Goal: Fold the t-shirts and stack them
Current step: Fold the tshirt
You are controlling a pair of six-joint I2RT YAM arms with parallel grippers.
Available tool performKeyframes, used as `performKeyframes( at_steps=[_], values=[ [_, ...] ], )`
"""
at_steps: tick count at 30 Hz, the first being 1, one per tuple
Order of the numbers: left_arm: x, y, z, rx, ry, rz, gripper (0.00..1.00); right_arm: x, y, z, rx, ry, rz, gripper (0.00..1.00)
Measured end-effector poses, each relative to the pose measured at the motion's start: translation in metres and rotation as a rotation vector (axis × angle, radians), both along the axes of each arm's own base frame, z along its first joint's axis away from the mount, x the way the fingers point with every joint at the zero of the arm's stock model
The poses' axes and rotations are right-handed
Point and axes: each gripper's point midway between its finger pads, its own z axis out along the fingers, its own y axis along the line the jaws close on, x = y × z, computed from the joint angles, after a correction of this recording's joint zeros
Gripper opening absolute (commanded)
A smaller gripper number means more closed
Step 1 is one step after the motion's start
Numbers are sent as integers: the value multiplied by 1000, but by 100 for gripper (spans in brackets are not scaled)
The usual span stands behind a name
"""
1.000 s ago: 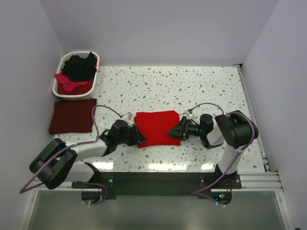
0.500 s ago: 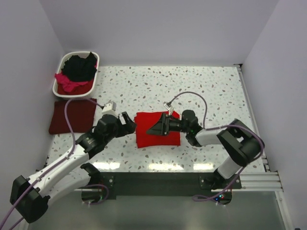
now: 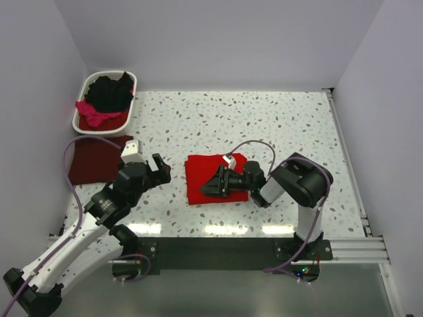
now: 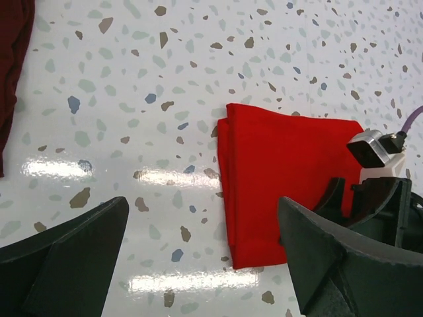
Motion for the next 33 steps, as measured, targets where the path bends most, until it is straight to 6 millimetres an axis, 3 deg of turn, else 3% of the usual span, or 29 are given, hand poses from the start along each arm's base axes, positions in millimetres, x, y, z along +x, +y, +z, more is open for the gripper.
performKeyframes(
  at_steps=[5,10,12,14,18,23,27,33],
  values=[
    [-2,6,8,44,-25,-16,100,1,-12,28,-29,-64,-10,72],
    [-2,11,15,87,-59,-28,100,20,-46,55,-59,-179,-83,73],
    [-2,13,17,95,-69,-30,100,23,-61,48,-87,-185,-114,73],
    [-2,13,19,96,-74,-32,100,21,-77,29,-129,-156,-138,73],
    [0,12,16,116,-68,-39,100,1,-91,-13,-198,-59,-112,73],
    [1,13,14,130,-62,-38,100,-1,-87,-11,-163,-66,-78,74],
    [3,16,14,138,-62,-21,100,4,-77,-1,-266,-144,-46,77],
    [23,39,-4,164,17,59,100,14,-20,77,-460,-511,48,72]
  ],
)
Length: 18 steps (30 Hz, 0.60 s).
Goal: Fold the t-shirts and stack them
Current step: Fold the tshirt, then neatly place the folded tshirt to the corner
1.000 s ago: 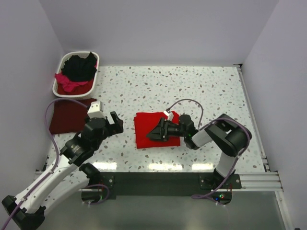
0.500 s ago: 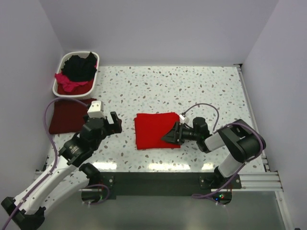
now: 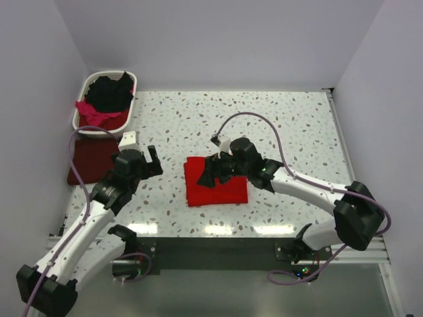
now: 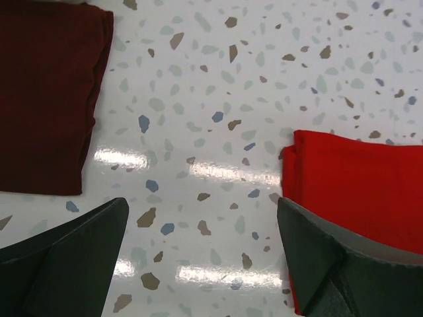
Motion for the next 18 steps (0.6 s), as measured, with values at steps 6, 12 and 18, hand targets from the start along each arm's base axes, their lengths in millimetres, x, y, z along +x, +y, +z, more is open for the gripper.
performKeyframes(
  at_steps=[6,12,18],
  values=[
    [15,20,-44,-17,184,49,100,-18,31,0,-260,-149,95,63],
    [22,31,-45,-101,194,70,100,-58,45,-54,-547,-212,251,54],
    [24,32,-43,-143,188,63,100,-68,48,-82,-704,-273,323,54]
  ],
)
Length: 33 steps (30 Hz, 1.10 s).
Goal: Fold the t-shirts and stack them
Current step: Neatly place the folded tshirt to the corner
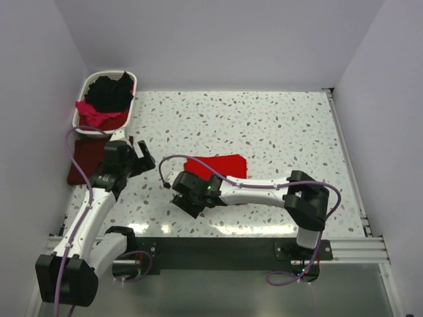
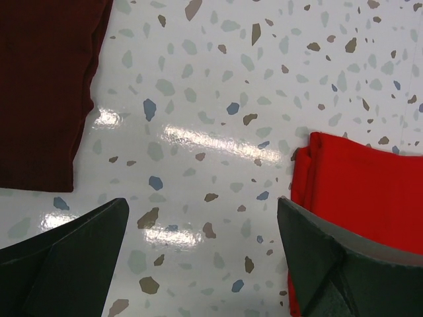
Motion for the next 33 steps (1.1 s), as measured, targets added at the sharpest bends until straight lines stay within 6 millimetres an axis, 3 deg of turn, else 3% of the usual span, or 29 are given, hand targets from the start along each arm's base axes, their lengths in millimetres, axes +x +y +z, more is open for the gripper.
performKeyframes(
  at_steps=[7,15,17,20,23,29,33],
  values=[
    [0,1,0,-15,2,0,100,10,12,-7,-49,-66,29,54],
    [1,3,-2,-20,9,6,100,10,12,-37,-136,-79,63,49],
    [1,3,-2,-22,9,5,100,9,11,-42,-151,-83,72,44],
    [1,3,-4,-25,10,4,100,11,13,-41,-159,-109,81,26],
    [0,1,-10,-34,26,-5,100,14,13,-42,-169,-131,78,1],
    [-2,-5,-27,-58,90,-23,100,13,12,-37,-151,-133,67,0],
    [-6,-14,-39,-109,134,-32,100,10,11,-14,-61,-135,41,0]
  ],
)
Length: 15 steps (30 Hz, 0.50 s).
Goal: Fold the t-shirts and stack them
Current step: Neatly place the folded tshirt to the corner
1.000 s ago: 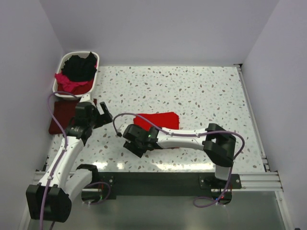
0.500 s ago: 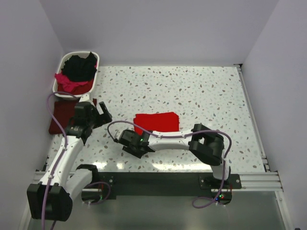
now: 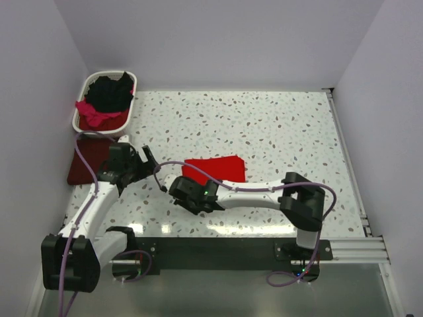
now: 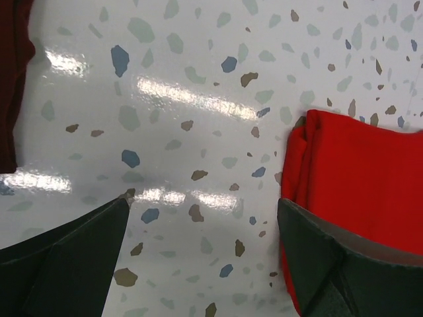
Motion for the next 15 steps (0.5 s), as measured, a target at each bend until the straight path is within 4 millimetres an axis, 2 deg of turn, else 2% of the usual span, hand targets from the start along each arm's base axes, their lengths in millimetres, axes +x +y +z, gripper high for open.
performKeyframes(
  at_steps=[3,7,11,13,15],
  values=[
    [-5,-11,-12,-71,31,-2,100,-1,0,27,104,1,-26,0],
    [-16,-36,-34,-218,75,-19,100,1,4,51,223,14,-58,0],
    [-31,-70,-52,-312,152,-62,100,0,7,51,271,43,-81,0],
    [-33,-90,-50,-357,149,-100,100,-3,6,46,270,59,-83,0],
    [-33,-102,-47,-402,130,-106,100,-6,6,43,274,75,-83,0]
  ],
)
